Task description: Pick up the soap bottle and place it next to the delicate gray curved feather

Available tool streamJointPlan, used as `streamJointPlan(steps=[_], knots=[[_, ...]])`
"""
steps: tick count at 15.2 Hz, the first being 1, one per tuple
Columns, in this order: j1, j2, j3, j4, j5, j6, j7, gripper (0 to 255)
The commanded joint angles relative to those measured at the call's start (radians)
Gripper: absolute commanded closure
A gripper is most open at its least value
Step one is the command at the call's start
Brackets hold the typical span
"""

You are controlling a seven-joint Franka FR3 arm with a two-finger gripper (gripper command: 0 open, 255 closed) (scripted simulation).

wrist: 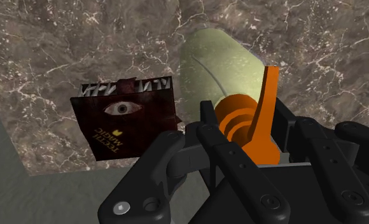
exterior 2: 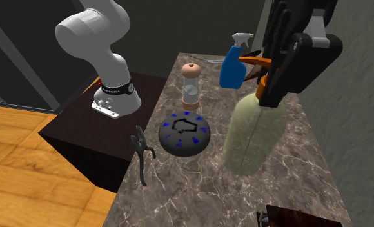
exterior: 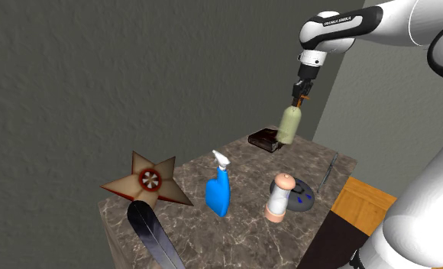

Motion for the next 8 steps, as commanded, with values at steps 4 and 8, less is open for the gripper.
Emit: streamJointPlan(steps=[4, 8], knots=[[0.001, 0.004, 0.0, 0.072, 0.001, -0.069, 0.002, 255], [0.0, 0.013, -0.001, 0.137, 0.005, -0.124, 0.001, 255]])
